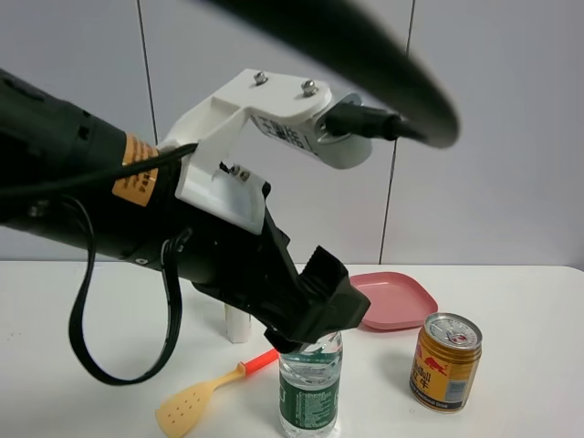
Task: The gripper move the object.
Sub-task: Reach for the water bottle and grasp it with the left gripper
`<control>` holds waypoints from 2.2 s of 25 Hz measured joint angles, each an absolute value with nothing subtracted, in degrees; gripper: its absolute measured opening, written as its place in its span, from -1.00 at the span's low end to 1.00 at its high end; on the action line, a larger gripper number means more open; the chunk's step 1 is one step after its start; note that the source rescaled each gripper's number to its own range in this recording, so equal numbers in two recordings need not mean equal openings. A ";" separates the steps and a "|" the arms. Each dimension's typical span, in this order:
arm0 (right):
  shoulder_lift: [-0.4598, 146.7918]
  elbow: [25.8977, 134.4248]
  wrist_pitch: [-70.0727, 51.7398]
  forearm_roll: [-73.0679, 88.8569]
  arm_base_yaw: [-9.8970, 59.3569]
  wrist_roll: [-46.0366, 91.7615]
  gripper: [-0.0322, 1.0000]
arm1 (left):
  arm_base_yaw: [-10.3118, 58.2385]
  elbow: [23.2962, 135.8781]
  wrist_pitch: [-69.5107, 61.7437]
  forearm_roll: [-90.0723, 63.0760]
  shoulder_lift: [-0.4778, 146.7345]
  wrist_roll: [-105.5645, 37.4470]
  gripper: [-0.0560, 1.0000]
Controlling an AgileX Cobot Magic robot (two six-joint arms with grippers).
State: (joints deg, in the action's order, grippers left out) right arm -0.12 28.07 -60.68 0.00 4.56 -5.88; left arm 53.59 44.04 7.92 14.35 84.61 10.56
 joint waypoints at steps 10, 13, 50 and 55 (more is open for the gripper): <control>-0.12 28.07 -60.68 0.00 4.56 -5.88 1.00 | 49.49 42.91 14.25 23.90 91.95 25.64 1.00; -0.12 28.07 -60.68 0.00 4.56 -5.88 1.00 | 49.49 42.91 16.29 24.38 93.30 26.54 1.00; -0.12 28.07 -60.68 0.00 4.56 -5.88 1.00 | 45.35 42.91 29.18 25.35 103.49 19.99 1.00; -0.12 28.07 -60.68 0.00 4.56 -5.88 1.00 | 45.35 42.91 30.40 23.78 103.49 17.75 1.00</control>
